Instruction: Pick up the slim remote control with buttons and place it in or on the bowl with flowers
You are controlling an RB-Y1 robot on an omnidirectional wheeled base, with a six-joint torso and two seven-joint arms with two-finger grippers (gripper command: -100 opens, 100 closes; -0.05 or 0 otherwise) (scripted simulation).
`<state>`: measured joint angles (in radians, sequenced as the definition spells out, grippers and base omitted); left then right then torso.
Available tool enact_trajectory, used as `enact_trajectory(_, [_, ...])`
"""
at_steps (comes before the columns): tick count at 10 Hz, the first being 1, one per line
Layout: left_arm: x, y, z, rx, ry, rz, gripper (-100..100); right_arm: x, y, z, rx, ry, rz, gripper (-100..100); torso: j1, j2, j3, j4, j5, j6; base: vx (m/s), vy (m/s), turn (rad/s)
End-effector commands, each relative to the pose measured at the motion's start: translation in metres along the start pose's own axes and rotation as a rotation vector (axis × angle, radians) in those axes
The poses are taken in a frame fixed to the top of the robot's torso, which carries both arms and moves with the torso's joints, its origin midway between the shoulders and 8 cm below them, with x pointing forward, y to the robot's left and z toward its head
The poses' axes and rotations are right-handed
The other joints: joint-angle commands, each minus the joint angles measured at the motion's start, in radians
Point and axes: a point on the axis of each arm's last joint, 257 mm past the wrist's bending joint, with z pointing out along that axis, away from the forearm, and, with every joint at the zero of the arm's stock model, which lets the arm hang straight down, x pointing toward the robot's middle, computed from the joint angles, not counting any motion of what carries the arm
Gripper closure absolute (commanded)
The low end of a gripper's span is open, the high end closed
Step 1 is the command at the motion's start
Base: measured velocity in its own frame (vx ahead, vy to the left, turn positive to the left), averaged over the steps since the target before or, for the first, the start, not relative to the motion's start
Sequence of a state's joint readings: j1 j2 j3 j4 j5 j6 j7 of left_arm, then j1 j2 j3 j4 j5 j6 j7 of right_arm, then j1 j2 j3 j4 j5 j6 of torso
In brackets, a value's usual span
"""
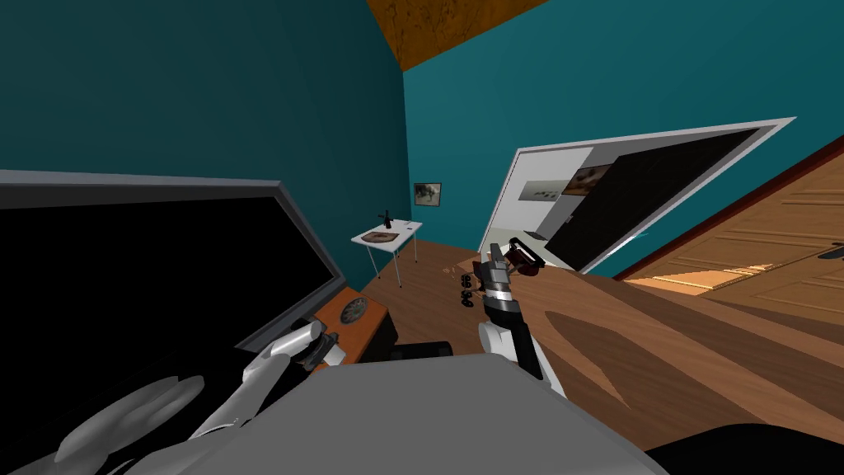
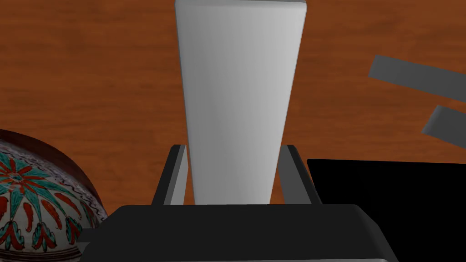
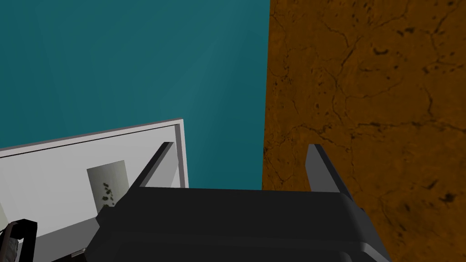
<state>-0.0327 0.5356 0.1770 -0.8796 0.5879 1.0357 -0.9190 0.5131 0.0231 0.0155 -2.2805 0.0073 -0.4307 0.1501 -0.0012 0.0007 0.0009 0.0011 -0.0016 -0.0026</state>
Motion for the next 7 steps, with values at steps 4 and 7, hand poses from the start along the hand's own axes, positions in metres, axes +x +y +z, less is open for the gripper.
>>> enact_trajectory(4, [-0.037, 0.002, -0.030, -0.002, -0.012, -0.056, 100, 0.000, 0.000, 0.000, 0.000, 0.000, 0.000, 0, -0.005, -0.009, -0.004, -0.001, 0.000, 0.000, 0.101, -0.083, 0.044])
enact_trajectory(7, [-0.051, 0.010, -0.046, -0.012, -0.007, -0.087, 100, 0.000, 0.000, 0.000, 0.000, 0.000, 0.000, 0, -0.004, -0.012, -0.007, -0.002, 0.000, 0.000, 0.173, -0.074, 0.057])
